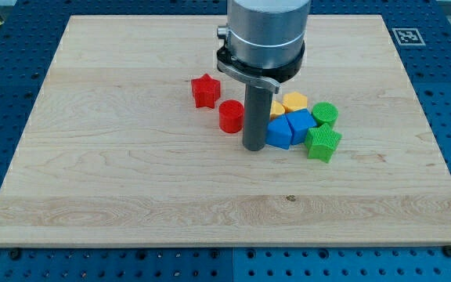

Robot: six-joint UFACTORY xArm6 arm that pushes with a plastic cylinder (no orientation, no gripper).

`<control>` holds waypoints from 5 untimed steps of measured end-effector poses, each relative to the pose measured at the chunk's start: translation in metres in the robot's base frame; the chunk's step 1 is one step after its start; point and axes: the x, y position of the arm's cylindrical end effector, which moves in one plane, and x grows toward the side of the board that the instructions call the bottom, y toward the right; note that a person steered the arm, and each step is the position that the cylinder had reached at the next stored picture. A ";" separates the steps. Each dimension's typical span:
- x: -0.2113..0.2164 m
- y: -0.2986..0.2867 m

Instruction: Move the red blocks to the center of the board

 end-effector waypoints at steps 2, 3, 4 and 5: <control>-0.023 -0.025; -0.023 -0.046; -0.023 -0.049; -0.023 -0.049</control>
